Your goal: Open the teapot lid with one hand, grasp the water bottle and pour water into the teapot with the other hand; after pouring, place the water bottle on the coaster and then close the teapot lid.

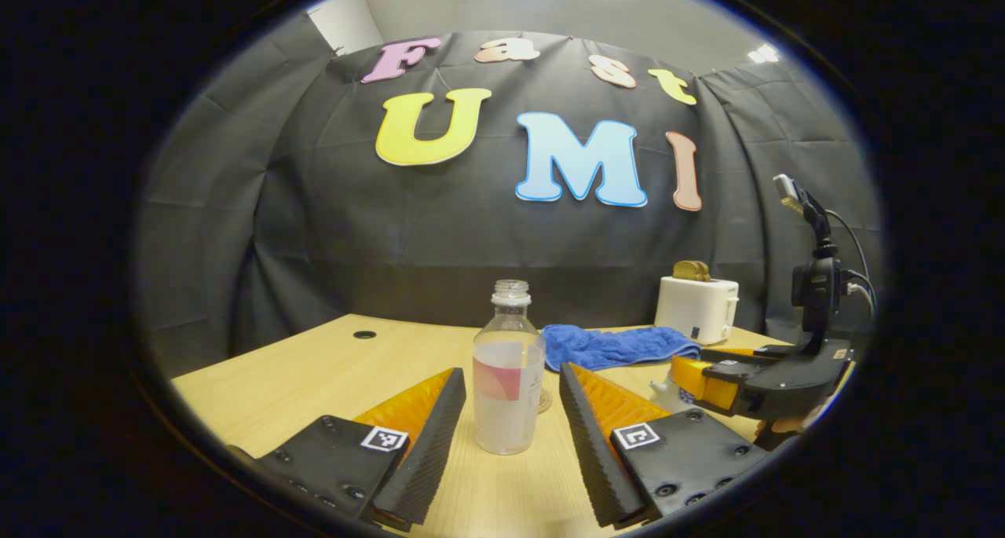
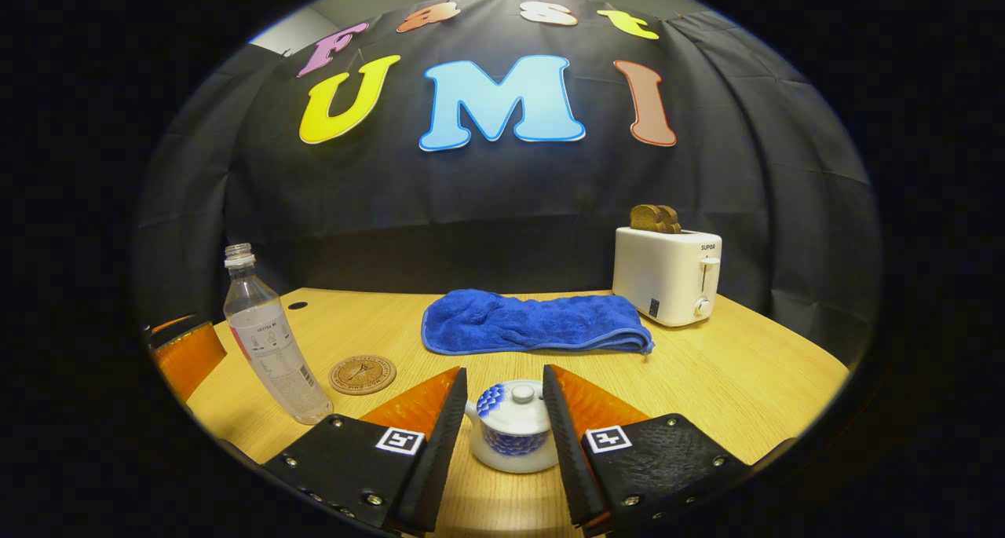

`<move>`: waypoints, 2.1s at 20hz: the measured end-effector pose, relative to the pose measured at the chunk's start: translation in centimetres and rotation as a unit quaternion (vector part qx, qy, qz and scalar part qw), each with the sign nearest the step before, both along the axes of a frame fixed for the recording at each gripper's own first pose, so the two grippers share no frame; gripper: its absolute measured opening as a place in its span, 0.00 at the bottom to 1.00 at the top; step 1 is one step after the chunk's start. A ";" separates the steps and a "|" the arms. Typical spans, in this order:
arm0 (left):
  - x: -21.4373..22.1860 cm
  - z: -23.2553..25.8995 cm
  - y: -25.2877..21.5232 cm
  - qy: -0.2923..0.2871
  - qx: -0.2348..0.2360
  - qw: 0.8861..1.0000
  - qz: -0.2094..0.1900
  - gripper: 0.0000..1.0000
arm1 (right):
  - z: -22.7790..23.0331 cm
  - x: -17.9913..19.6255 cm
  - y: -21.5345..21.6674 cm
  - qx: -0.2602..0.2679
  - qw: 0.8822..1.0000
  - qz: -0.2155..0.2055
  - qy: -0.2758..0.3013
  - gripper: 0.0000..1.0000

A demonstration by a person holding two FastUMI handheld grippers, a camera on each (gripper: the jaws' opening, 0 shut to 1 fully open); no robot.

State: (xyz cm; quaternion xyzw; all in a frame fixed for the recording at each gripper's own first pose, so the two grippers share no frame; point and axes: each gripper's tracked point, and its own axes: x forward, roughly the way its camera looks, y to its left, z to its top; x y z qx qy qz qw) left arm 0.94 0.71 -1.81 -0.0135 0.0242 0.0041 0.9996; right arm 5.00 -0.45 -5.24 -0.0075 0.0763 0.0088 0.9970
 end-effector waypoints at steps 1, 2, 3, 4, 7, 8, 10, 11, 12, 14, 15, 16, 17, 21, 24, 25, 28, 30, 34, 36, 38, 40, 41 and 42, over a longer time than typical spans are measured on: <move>0.1 0.0 0.0 0.001 0.000 1.000 0.000 0.87 | -0.2 0.1 0.0 0.002 1.000 0.001 0.004 0.60; 0.1 -0.2 0.1 0.002 0.000 1.000 0.001 0.87 | 0.0 -0.2 -0.2 0.000 1.000 -0.001 0.003 0.60; 0.1 -0.2 0.2 0.003 0.000 1.000 0.002 0.87 | -0.1 0.3 -0.8 -0.002 1.000 -0.009 0.003 0.60; 0.1 -0.4 0.2 0.003 0.000 1.000 0.003 0.87 | -0.3 0.4 -0.7 0.008 1.000 -0.008 0.003 0.42; 0.2 -0.5 0.3 0.007 -0.004 1.000 0.002 0.87 | -0.2 0.4 -0.7 0.004 1.000 -0.007 0.006 0.39; 0.1 -0.6 0.3 0.007 -0.005 1.000 0.002 0.87 | -0.3 0.4 -0.6 -0.007 1.000 -0.007 0.007 0.38; 0.2 -0.7 0.3 0.008 -0.004 1.000 0.002 0.87 | -0.4 0.5 -0.6 -0.023 1.000 -0.006 0.007 0.38; 0.2 -0.6 0.3 0.008 -0.004 1.000 0.002 0.87 | -0.4 0.4 -0.6 -0.026 1.000 -0.006 0.008 0.39; 0.2 -0.8 0.3 0.009 -0.004 1.000 0.002 0.87 | -0.4 0.5 -0.6 -0.029 1.000 -0.005 0.008 0.39; 0.3 -0.9 0.3 0.010 -0.004 1.000 0.002 0.87 | -0.8 0.8 -0.9 -0.038 0.999 -0.013 0.005 0.39; 0.3 -0.8 0.3 0.011 -0.004 1.000 0.002 0.87 | 0.4 -0.3 -1.3 -0.025 1.000 -0.014 0.000 0.39; 0.3 -0.9 0.3 0.011 -0.004 1.000 0.002 0.87 | -0.2 0.5 -1.1 -0.024 1.000 -0.015 -0.001 0.12; 0.3 -0.9 0.3 0.011 -0.004 1.000 0.003 0.87 | -0.4 0.7 -1.1 -0.031 0.999 -0.014 0.003 0.12; 0.4 -1.3 0.3 0.016 -0.001 1.000 0.004 0.87 | -0.3 0.6 -1.1 -0.048 0.999 -0.016 0.002 0.12; 0.6 -1.6 0.4 0.019 0.001 1.000 0.003 0.87 | -0.2 0.6 -1.1 -0.033 0.999 -0.012 -0.002 0.12; 0.7 -1.6 0.4 0.021 0.003 1.000 0.004 0.87 | -0.1 0.6 -1.2 -0.027 1.000 -0.012 -0.003 0.12; 0.9 -2.2 0.6 0.028 0.007 1.000 0.004 0.87 | -0.1 0.5 -1.2 -0.007 1.000 -0.009 -0.007 0.12; 1.1 -2.5 0.8 0.033 0.007 0.999 0.005 0.87 | 0.2 0.4 -1.3 0.000 1.000 -0.008 -0.011 0.12; 1.9 -3.1 0.9 0.039 0.014 0.999 0.001 0.87 | 1.3 0.2 -1.4 0.011 0.999 -0.006 -0.031 0.12; 2.1 -3.3 0.9 0.043 0.017 0.999 -0.001 0.87 | 1.5 0.1 -1.5 0.014 0.999 -0.006 -0.036 0.12; 2.5 -3.5 0.8 0.044 0.021 0.999 -0.002 0.87 | 1.6 0.0 -1.6 0.017 0.999 -0.006 -0.039 0.12; 3.0 -3.7 0.8 0.046 0.025 0.999 -0.002 0.87 | 1.9 -0.1 -1.7 0.023 0.999 -0.006 -0.044 0.12; 3.3 -3.9 0.7 0.049 0.027 0.998 -0.003 0.87 | 2.1 -0.1 -1.8 0.024 0.999 -0.007 -0.047 0.12; 3.4 -4.2 0.7 0.051 0.028 0.998 -0.003 0.87 | 2.2 -0.2 -1.9 0.025 0.998 -0.008 -0.049 0.12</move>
